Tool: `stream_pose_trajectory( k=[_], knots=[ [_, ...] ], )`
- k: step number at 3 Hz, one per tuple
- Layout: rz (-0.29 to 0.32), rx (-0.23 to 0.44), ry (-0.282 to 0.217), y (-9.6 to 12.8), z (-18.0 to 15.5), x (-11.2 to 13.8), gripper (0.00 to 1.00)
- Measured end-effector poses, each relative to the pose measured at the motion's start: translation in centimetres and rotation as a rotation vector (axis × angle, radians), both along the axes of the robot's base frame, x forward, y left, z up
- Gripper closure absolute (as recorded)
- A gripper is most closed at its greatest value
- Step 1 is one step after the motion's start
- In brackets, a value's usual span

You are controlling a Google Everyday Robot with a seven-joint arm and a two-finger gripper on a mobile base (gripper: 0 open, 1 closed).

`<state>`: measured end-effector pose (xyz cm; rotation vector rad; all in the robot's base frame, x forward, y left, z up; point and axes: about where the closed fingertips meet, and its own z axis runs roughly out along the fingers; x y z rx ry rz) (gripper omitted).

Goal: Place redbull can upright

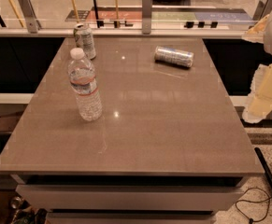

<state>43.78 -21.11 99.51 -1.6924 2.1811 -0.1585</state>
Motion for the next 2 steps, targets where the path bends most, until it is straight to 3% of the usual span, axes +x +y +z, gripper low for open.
stream_pose_trajectory(
  k=[1, 2],
  knots=[
    [-0.002, -0.003, -0.002, 0.3, 0.3, 0.9, 0.00],
    [-0.011, 0.022, -0.006, 0.6, 0.6, 3.4, 0.00]
  ],
)
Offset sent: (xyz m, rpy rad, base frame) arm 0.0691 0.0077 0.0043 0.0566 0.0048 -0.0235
